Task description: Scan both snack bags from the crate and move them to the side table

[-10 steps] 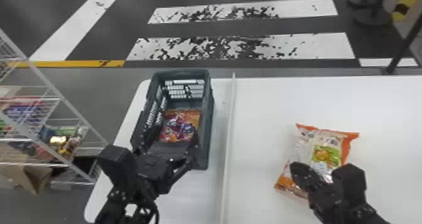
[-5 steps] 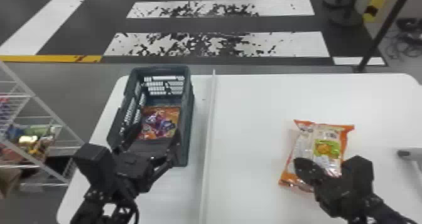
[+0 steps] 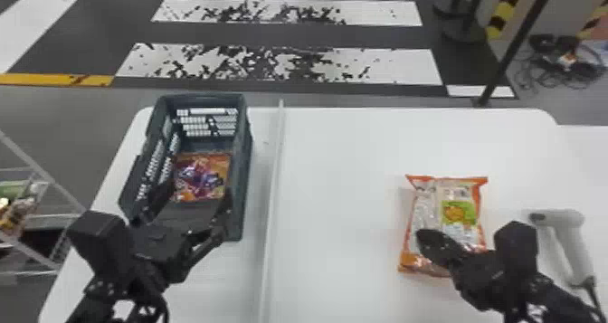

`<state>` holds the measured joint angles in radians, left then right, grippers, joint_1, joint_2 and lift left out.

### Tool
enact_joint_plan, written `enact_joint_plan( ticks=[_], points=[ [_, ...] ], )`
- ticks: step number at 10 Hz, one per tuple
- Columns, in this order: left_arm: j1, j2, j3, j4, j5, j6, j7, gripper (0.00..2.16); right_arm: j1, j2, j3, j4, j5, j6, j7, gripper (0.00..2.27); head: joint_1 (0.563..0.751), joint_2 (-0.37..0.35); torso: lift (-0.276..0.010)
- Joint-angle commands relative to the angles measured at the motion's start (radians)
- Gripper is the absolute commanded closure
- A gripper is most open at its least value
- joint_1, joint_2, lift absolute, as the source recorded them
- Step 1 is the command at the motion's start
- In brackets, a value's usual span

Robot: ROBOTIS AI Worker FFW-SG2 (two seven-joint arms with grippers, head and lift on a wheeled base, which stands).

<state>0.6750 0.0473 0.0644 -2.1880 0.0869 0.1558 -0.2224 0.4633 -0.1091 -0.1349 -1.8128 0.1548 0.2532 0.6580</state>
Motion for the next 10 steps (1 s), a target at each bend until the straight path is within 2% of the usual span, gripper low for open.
enact_joint_plan(
  ticks=[1,4,7,10],
  points=[
    [0.0,0.0,0.0,0.002,0.001,0.0,0.0,0.09,-0.002,-0.012,-0.022,0.0,0.005,-0.008,0.032,2.13,0.695,-0.005,-0.075],
    [-0.003,0.0,0.0,0.013,0.007,-0.003,-0.003,0.09,-0.006,-0.027,-0.052,0.0,0.022,-0.011,0.081,2.13,0.695,-0.027,-0.075],
    [-0.005,0.0,0.0,0.024,0.008,-0.006,-0.005,0.09,0.0,-0.024,-0.06,-0.013,0.029,-0.008,0.094,2.13,0.695,-0.045,-0.075],
    [-0.005,0.0,0.0,0.022,0.008,-0.006,-0.005,0.09,0.017,-0.012,-0.068,-0.102,-0.047,0.001,0.101,2.13,0.695,-0.037,-0.075]
  ],
)
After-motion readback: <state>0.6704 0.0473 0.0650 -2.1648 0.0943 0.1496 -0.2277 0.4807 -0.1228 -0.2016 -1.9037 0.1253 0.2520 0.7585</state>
